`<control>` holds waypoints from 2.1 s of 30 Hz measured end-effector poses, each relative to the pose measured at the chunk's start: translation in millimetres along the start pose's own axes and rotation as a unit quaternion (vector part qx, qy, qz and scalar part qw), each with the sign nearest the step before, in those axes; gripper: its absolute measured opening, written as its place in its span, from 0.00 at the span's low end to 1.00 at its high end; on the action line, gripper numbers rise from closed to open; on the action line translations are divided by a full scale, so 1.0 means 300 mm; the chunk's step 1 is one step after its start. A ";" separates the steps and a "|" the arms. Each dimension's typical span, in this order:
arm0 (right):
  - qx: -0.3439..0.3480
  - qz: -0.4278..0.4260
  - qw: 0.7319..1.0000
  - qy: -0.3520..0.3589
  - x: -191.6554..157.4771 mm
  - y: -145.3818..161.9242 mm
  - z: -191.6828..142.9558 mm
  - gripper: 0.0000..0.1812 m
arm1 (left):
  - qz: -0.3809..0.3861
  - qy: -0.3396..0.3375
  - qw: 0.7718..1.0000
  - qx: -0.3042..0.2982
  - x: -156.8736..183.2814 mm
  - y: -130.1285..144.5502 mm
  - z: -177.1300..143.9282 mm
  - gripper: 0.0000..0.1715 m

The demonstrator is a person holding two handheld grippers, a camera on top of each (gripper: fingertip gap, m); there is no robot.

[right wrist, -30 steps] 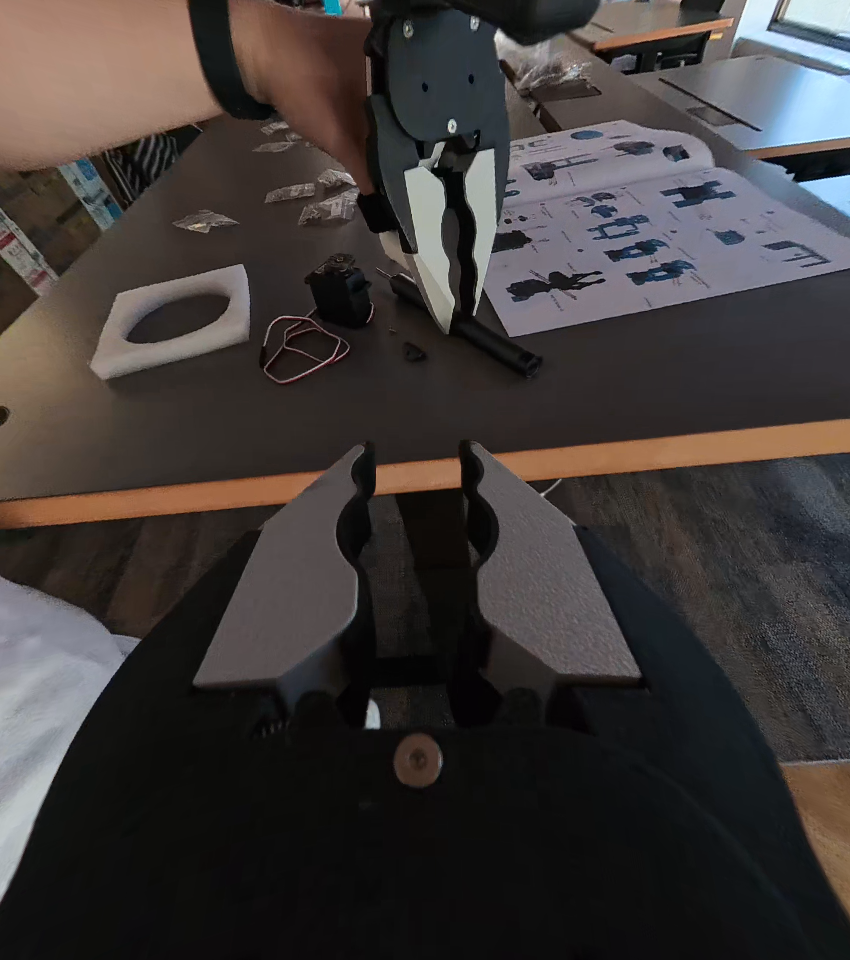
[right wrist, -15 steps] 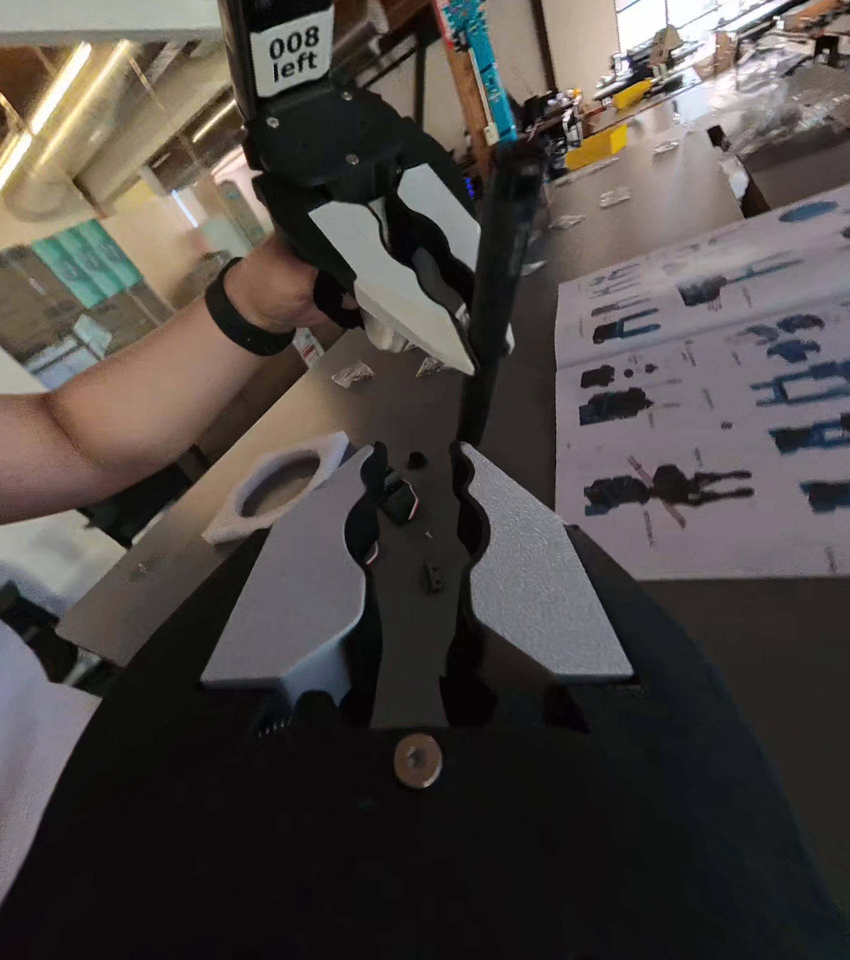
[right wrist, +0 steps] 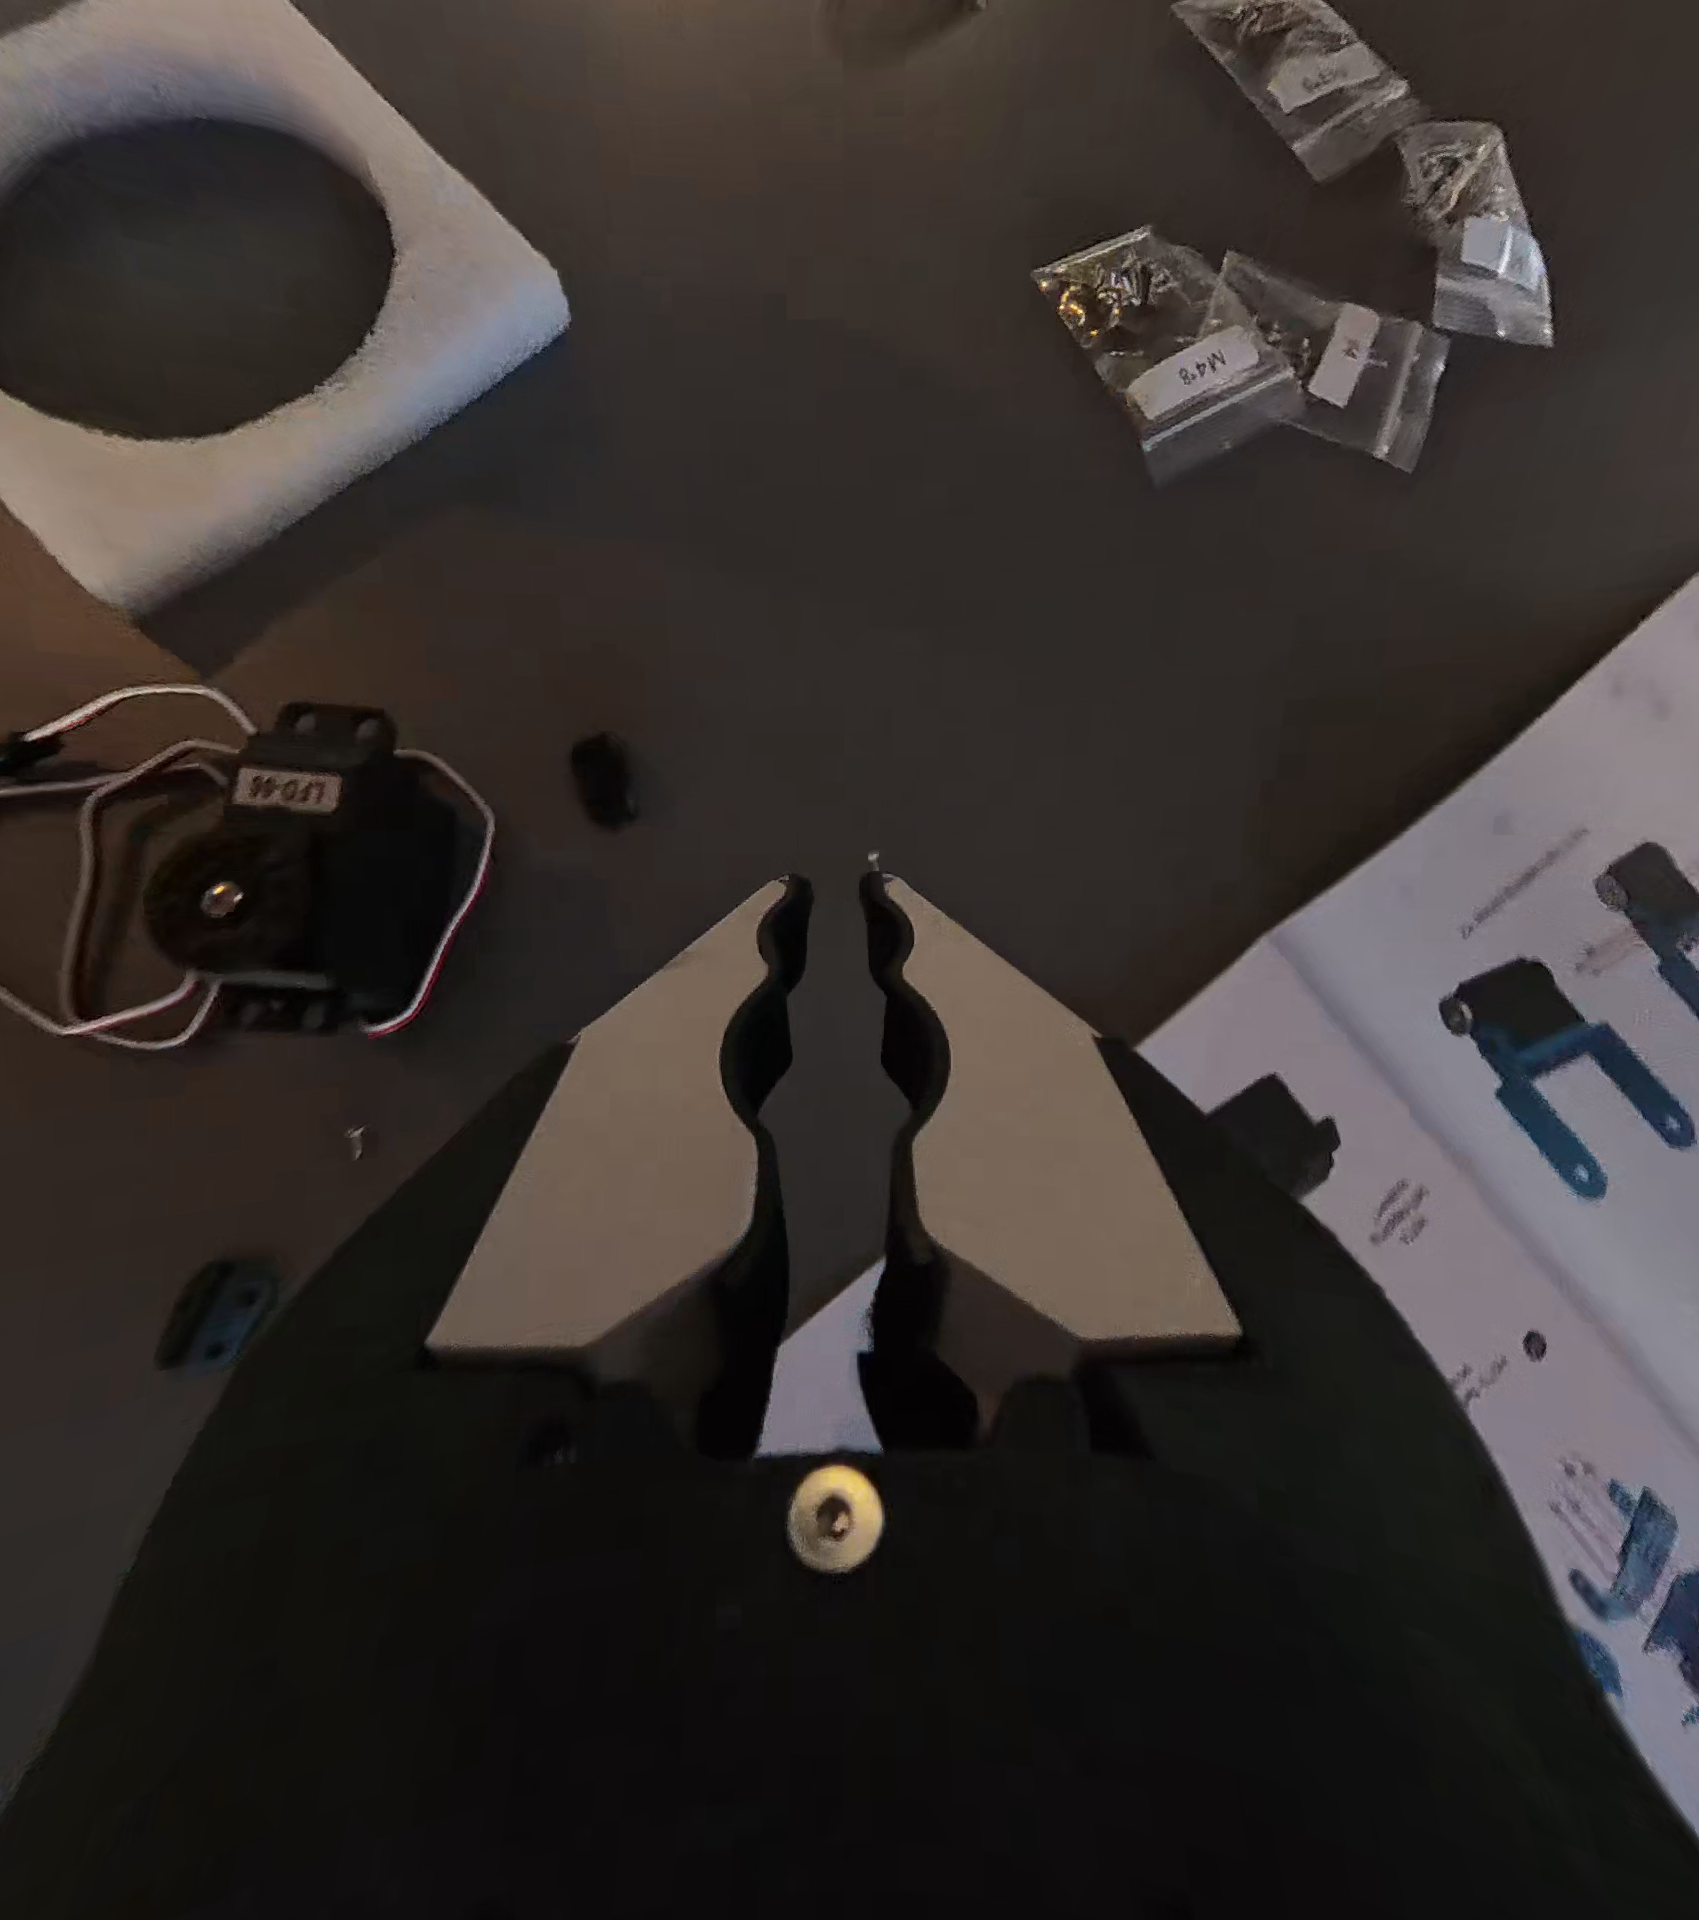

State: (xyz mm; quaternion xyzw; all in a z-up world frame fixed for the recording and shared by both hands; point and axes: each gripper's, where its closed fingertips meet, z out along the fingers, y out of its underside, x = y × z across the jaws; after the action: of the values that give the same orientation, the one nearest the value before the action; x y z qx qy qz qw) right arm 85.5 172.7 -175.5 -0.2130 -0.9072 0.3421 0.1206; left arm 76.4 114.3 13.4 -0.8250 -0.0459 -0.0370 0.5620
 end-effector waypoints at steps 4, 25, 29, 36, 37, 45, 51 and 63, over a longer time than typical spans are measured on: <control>-0.048 -0.013 0.999 -0.010 0.021 0.015 0.051 0.07 | -0.010 -0.009 1.000 0.011 -0.010 0.036 -0.062 0.09; -0.061 0.002 0.996 -0.061 0.020 0.029 0.025 0.10 | 0.002 0.037 0.998 0.055 -0.024 0.040 -0.140 0.09; -0.046 -0.005 0.996 -0.075 0.025 0.037 -0.014 0.10 | 0.001 0.037 0.998 0.059 -0.025 0.042 -0.143 0.09; -0.039 0.018 0.996 -0.076 0.037 0.035 -0.023 0.09 | 0.004 0.037 0.997 0.065 -0.017 0.035 -0.135 0.09; -0.042 0.018 0.996 -0.077 0.032 0.036 -0.015 0.09 | 0.003 0.038 0.997 0.066 -0.016 0.034 -0.133 0.09; -0.058 0.027 0.995 -0.081 0.018 0.058 0.019 0.06 | -0.002 0.037 0.997 0.067 -0.019 0.050 -0.126 0.09; -0.043 0.036 0.995 -0.079 0.026 0.059 0.021 0.02 | -0.003 0.037 0.997 0.070 -0.024 0.056 -0.123 0.09; 0.061 -0.086 0.984 -0.147 -0.323 -0.357 0.056 0.01 | -0.005 0.013 0.997 0.080 -0.062 0.049 -0.141 0.09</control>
State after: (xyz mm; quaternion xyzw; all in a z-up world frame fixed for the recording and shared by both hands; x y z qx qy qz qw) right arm 132.2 45.2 -123.0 -0.0741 -0.9076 0.4124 0.0277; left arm 59.4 69.1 13.3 -0.7766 -0.0454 -0.0466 0.6266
